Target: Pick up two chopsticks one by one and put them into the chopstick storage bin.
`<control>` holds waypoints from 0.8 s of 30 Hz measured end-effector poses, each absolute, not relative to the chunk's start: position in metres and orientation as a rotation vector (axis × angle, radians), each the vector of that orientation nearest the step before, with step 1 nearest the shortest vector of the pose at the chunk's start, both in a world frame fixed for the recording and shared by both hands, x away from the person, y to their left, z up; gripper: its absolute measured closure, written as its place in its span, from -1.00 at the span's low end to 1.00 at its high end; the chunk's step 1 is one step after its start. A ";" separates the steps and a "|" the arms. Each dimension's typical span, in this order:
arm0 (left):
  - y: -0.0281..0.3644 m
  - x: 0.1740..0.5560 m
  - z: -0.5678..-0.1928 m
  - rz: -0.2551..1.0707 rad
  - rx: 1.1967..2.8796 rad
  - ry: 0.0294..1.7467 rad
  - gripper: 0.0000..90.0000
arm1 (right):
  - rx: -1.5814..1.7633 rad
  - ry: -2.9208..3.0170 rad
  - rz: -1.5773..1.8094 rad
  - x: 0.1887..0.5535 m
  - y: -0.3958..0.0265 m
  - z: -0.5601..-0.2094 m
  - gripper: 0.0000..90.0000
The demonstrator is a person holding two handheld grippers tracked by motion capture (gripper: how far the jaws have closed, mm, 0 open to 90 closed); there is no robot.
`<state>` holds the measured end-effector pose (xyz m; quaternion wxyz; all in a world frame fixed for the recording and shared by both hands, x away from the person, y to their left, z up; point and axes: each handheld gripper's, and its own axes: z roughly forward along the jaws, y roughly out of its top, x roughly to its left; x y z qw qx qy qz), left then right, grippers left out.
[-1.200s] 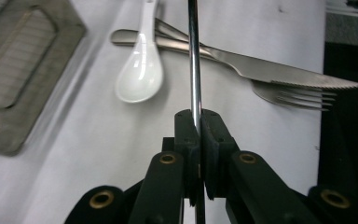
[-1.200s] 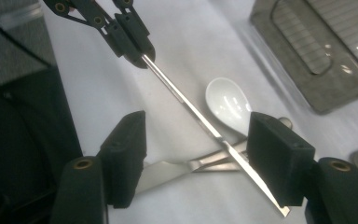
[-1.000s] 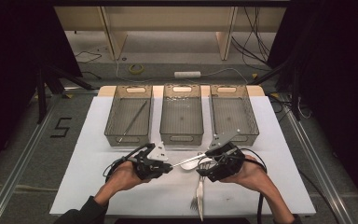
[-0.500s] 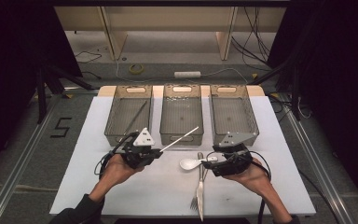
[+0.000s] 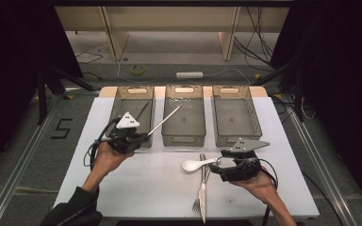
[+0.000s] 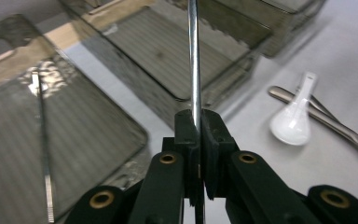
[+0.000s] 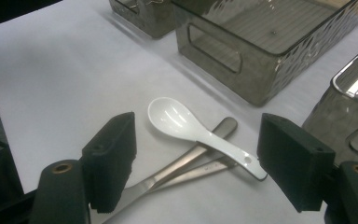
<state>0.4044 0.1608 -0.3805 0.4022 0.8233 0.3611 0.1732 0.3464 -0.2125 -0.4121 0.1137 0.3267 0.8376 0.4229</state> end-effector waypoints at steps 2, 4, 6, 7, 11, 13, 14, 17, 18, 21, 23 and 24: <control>0.167 0.412 -0.380 0.450 2.054 0.953 0.90 | 0.959 2.455 1.238 0.345 -0.213 -0.413 -0.37; 0.173 0.419 -0.380 0.470 2.039 0.986 0.90 | 0.962 2.448 1.234 0.342 -0.213 -0.414 -0.40; 0.179 0.425 -0.380 0.470 2.012 1.017 0.90 | 0.957 2.449 1.244 0.340 -0.213 -0.414 -0.40; 0.181 0.428 -0.380 0.471 2.006 1.025 0.90 | 0.958 2.450 1.251 0.338 -0.213 -0.415 -0.39; 0.186 0.438 -0.378 0.500 1.991 1.063 0.90 | 0.948 2.446 1.260 0.334 -0.212 -0.416 -0.40; 0.189 0.445 -0.378 0.505 1.974 1.082 0.90 | 0.955 2.438 1.270 0.333 -0.211 -0.417 -0.40; 0.191 0.448 -0.378 0.504 1.969 1.088 0.90 | 0.958 2.439 1.277 0.332 -0.211 -0.418 -0.40; 0.196 0.458 -0.382 0.509 1.944 1.124 0.90 | 0.951 2.447 1.270 0.332 -0.211 -0.420 -0.40; 0.199 0.461 -0.384 0.509 1.935 1.139 0.90 | 0.954 2.447 1.269 0.331 -0.211 -0.421 -0.40; 0.205 0.469 -0.389 0.514 1.917 1.175 0.90 | 0.961 2.451 1.270 0.332 -0.210 -0.423 -0.40; 0.208 0.473 -0.391 0.515 1.906 1.189 0.90 | 0.955 2.456 1.270 0.332 -0.209 -0.423 -0.40; 0.210 0.474 -0.392 0.516 1.903 1.195 0.90 | 0.952 2.456 1.270 0.332 -0.209 -0.423 -0.40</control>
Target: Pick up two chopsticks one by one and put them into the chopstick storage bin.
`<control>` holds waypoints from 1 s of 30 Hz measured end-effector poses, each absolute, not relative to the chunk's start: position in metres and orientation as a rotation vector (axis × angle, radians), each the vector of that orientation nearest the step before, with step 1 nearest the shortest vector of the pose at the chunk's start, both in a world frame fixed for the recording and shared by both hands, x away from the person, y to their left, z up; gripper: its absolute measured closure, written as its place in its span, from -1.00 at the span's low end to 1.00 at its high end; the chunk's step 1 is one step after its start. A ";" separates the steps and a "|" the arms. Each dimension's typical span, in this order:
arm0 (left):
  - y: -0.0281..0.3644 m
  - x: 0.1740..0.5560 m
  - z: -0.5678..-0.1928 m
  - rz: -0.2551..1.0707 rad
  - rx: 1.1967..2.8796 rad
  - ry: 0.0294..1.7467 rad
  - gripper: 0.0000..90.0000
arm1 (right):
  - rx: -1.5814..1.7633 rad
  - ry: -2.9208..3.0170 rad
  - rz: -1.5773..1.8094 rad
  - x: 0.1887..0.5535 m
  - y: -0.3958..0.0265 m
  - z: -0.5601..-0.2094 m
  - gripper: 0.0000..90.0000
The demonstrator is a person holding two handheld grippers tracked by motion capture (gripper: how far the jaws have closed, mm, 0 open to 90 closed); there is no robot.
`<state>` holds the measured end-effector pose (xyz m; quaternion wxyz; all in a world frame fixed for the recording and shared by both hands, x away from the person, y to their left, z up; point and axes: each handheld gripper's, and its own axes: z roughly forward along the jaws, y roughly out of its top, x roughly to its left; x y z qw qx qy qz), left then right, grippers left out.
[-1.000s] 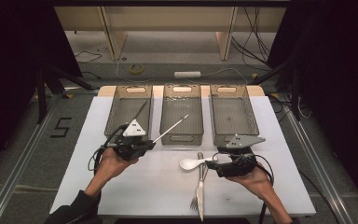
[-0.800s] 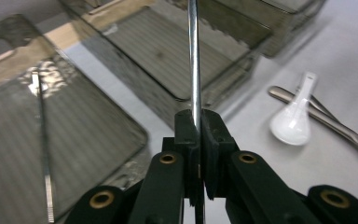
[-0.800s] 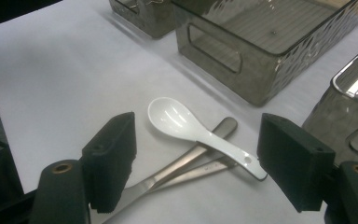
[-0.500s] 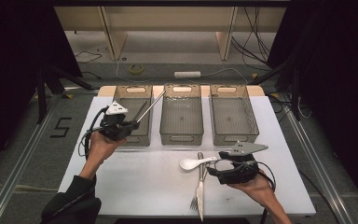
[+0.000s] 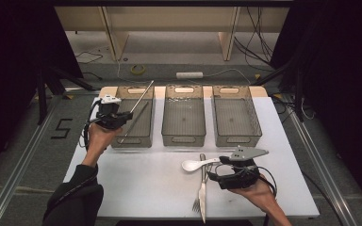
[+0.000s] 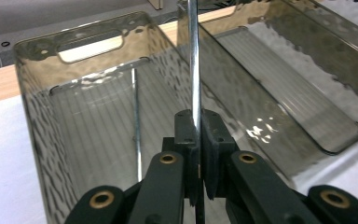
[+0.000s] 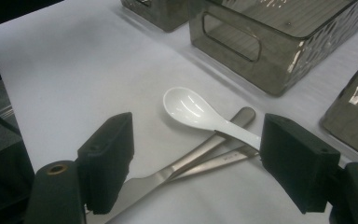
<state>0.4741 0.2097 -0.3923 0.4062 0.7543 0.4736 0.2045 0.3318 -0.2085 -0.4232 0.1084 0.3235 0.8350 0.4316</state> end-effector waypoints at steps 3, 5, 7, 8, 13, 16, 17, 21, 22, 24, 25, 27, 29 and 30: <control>0.216 0.479 -0.396 0.516 1.887 1.226 0.90 | 0.951 2.457 1.279 0.331 -0.208 -0.423 -0.40; 0.221 0.483 -0.399 0.514 1.870 1.251 0.90 | 0.952 2.459 1.280 0.331 -0.208 -0.422 -0.40; 0.226 0.485 -0.402 0.512 1.860 1.271 0.90 | 0.954 2.458 1.293 0.331 -0.209 -0.423 -0.40; 0.228 0.487 -0.404 0.510 1.854 1.280 0.90 | 0.953 2.457 1.297 0.331 -0.209 -0.422 -0.40; 0.235 0.491 -0.409 0.523 1.837 1.314 0.90 | 0.951 2.462 1.305 0.332 -0.208 -0.422 -0.41; 0.236 0.494 -0.411 0.539 1.858 1.322 0.90 | 0.942 2.465 1.308 0.331 -0.207 -0.423 -0.41; 0.236 0.495 -0.412 0.535 1.850 1.327 0.90 | 0.935 2.469 1.305 0.331 -0.207 -0.423 -0.41; 0.238 0.499 -0.416 0.540 1.843 1.338 0.89 | 0.934 2.471 1.303 0.331 -0.208 -0.422 -0.41; 0.238 0.499 -0.417 0.543 1.842 1.342 0.89 | 0.932 2.471 1.305 0.331 -0.208 -0.422 -0.41; 0.239 0.501 -0.418 0.538 1.839 1.347 0.89 | 0.932 2.473 1.305 0.331 -0.208 -0.423 -0.41; 0.239 0.501 -0.419 0.538 1.840 1.348 0.89 | 0.932 2.475 1.304 0.331 -0.207 -0.423 -0.41; 0.238 0.502 -0.420 0.535 1.840 1.347 0.89 | 0.928 2.479 1.303 0.331 -0.207 -0.423 -0.41; 0.236 0.503 -0.422 0.540 1.853 1.341 0.89 | 0.920 2.482 1.308 0.331 -0.206 -0.423 -0.41; 0.236 0.504 -0.423 0.542 1.858 1.341 0.88 | 0.921 2.481 1.308 0.331 -0.206 -0.423 -0.41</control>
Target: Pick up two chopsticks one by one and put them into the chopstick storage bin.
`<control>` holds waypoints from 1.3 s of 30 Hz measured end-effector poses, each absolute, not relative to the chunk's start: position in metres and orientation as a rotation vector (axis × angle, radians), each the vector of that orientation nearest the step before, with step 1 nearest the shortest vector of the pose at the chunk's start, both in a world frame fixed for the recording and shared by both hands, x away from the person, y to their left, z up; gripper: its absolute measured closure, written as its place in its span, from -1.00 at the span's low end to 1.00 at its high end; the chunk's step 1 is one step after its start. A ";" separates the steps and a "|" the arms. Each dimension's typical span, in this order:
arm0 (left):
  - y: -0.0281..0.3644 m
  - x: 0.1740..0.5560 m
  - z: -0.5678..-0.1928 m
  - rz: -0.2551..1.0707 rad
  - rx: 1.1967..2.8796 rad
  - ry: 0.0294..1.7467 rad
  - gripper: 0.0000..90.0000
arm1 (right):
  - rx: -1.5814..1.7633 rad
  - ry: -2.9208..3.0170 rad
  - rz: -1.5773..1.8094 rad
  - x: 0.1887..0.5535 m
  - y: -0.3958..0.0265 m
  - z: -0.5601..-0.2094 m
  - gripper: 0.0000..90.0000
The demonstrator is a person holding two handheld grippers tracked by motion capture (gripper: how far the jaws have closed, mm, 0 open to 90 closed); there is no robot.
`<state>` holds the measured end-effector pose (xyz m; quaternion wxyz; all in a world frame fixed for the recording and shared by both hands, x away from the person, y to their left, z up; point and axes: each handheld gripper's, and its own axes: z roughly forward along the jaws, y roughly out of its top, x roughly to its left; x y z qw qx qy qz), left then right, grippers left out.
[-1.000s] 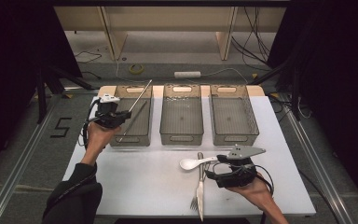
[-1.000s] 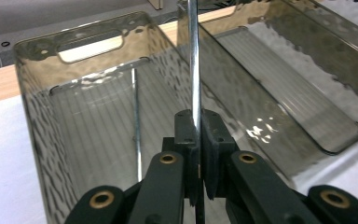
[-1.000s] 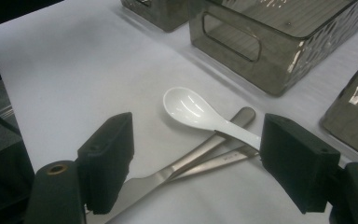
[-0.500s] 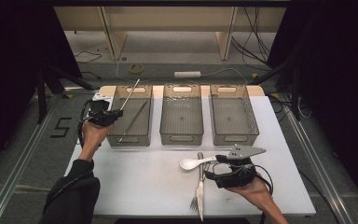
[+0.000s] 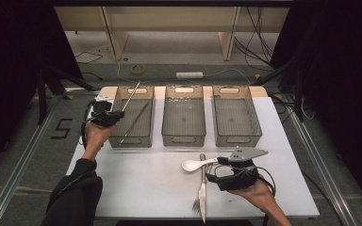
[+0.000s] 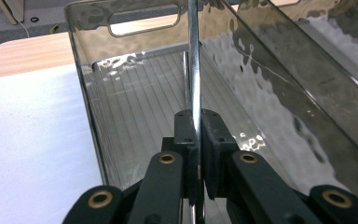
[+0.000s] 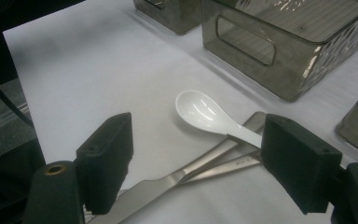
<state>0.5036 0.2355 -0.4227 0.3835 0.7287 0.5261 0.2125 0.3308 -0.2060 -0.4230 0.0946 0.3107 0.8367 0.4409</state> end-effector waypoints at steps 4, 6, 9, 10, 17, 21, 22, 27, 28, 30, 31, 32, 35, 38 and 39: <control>0.234 0.506 -0.427 0.543 1.862 1.348 0.87 | 0.916 2.488 1.308 0.330 -0.206 -0.423 -0.41; 0.233 0.506 -0.428 0.541 1.861 1.346 0.83 | 0.917 2.488 1.310 0.330 -0.206 -0.423 -0.41; 0.232 0.506 -0.425 0.538 1.851 1.352 0.59 | 0.922 2.484 1.309 0.331 -0.206 -0.423 -0.41; 0.232 0.505 -0.424 0.539 1.851 1.349 0.51 | 0.923 2.485 1.309 0.331 -0.206 -0.423 -0.41; 0.227 0.493 -0.410 0.494 1.818 1.338 0.01 | 0.910 2.482 1.309 0.330 -0.207 -0.421 -0.42; 0.220 0.481 -0.403 0.428 1.812 1.283 -0.26 | 0.893 2.488 1.297 0.332 -0.206 -0.421 -0.42; 0.217 0.476 -0.401 0.432 1.818 1.265 -0.30 | 0.885 2.486 1.286 0.333 -0.206 -0.421 -0.43; 0.200 0.456 -0.395 0.432 1.845 1.188 -0.43 | 0.855 2.493 1.268 0.338 -0.206 -0.416 -0.43; 0.197 0.452 -0.394 0.440 1.848 1.177 -0.46 | 0.856 2.491 1.259 0.340 -0.206 -0.415 -0.43; 0.192 0.445 -0.394 0.430 1.858 1.150 -0.49 | 0.854 2.489 1.246 0.343 -0.207 -0.414 -0.43; 0.190 0.441 -0.395 0.423 1.861 1.136 -0.51 | 0.849 2.490 1.240 0.344 -0.208 -0.414 -0.43; 0.188 0.438 -0.396 0.412 1.868 1.124 -0.51 | 0.849 2.489 1.232 0.346 -0.209 -0.414 -0.43; 0.185 0.427 -0.398 0.380 1.859 1.095 -0.54 | 0.832 2.488 1.192 0.350 -0.209 -0.412 -0.43; 0.182 0.416 -0.400 0.367 1.838 1.069 -0.56 | 0.824 2.500 1.164 0.357 -0.209 -0.410 -0.42; 0.182 0.412 -0.401 0.363 1.828 1.059 -0.57 | 0.815 2.509 1.157 0.359 -0.208 -0.410 -0.42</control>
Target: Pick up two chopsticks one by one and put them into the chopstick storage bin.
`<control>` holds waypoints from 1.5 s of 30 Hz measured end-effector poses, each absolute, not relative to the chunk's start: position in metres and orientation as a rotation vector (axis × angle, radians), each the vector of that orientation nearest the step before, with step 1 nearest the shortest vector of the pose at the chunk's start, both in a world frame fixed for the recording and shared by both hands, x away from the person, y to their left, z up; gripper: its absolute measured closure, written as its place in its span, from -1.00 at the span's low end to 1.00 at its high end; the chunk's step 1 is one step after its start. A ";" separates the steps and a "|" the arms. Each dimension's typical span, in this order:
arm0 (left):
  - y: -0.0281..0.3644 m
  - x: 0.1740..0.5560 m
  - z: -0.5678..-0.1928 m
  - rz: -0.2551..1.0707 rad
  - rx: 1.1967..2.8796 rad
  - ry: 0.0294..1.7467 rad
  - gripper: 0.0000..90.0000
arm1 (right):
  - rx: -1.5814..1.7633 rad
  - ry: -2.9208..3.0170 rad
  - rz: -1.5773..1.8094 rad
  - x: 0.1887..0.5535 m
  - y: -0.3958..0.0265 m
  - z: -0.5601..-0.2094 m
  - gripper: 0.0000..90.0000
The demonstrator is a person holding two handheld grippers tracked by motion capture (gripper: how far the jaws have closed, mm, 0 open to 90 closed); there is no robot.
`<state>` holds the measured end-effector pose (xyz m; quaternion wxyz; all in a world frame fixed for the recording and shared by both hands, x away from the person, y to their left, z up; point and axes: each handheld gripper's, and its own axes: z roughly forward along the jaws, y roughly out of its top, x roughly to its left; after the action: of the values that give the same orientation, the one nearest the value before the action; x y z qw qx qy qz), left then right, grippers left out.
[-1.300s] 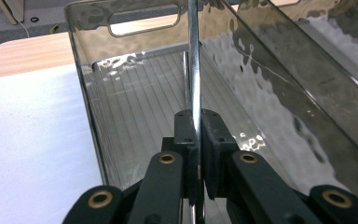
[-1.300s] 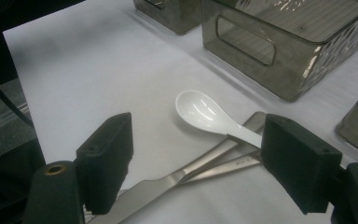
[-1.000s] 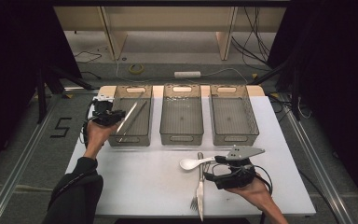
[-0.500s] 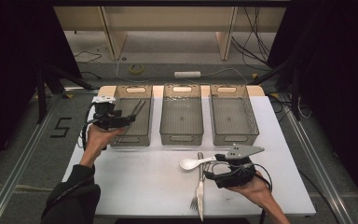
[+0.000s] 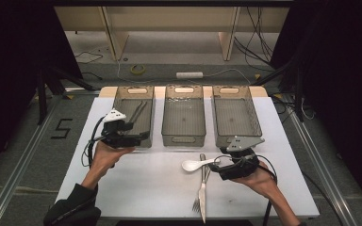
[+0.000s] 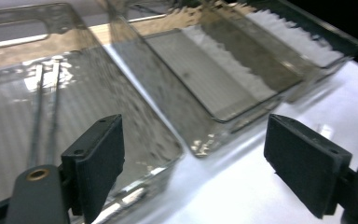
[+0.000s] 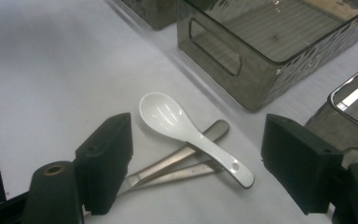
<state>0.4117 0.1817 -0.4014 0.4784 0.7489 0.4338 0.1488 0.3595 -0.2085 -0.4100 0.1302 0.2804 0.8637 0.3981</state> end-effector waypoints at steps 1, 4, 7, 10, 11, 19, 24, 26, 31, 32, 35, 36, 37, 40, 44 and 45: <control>0.181 0.407 -0.403 0.360 1.817 1.056 -0.57 | 0.811 2.518 1.144 0.362 -0.208 -0.410 -0.42; 0.178 0.395 -0.407 0.355 1.812 1.036 -0.59 | 0.793 2.560 1.100 0.370 -0.204 -0.412 -0.41; 0.176 0.385 -0.411 0.340 1.806 1.009 -0.60 | 0.767 2.607 1.036 0.377 -0.199 -0.417 -0.39; 0.175 0.376 -0.412 0.333 1.821 0.985 -0.62 | 0.750 2.628 0.984 0.384 -0.194 -0.422 -0.38; 0.175 0.374 -0.413 0.331 1.820 0.977 -0.62 | 0.749 2.632 0.978 0.386 -0.193 -0.423 -0.38; 0.171 0.358 -0.417 0.347 1.856 0.927 -0.63 | 0.732 2.691 0.922 0.400 -0.186 -0.428 -0.36; 0.173 0.355 -0.419 0.345 1.848 0.928 -0.65 | 0.720 2.716 0.885 0.406 -0.185 -0.428 -0.34; 0.174 0.353 -0.420 0.333 1.827 0.936 -0.65 | 0.702 2.730 0.889 0.409 -0.184 -0.428 -0.34; 0.174 0.350 -0.419 0.330 1.822 0.936 -0.65 | 0.672 2.762 0.863 0.414 -0.182 -0.428 -0.33; 0.174 0.350 -0.419 0.331 1.822 0.934 -0.65 | 0.675 2.766 0.855 0.415 -0.181 -0.428 -0.33; 0.172 0.350 -0.419 0.334 1.831 0.930 -0.65 | 0.667 2.780 0.833 0.417 -0.180 -0.429 -0.33; 0.172 0.349 -0.419 0.334 1.831 0.929 -0.65 | 0.672 2.783 0.823 0.417 -0.180 -0.430 -0.33; 0.172 0.349 -0.419 0.336 1.832 0.928 -0.65 | 0.663 2.788 0.813 0.418 -0.180 -0.431 -0.34; 0.170 0.348 -0.420 0.350 1.842 0.931 -0.65 | 0.645 2.791 0.783 0.419 -0.181 -0.432 -0.35; 0.170 0.347 -0.421 0.350 1.852 0.929 -0.66 | 0.638 2.809 0.749 0.420 -0.181 -0.432 -0.35; 0.170 0.347 -0.421 0.356 1.855 0.929 -0.66 | 0.623 2.816 0.737 0.420 -0.180 -0.433 -0.35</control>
<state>0.3469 0.1696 -0.4213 0.4956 0.7655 0.3833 0.1468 0.4204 -0.1803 -0.4331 0.0824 0.2085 0.9428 0.2469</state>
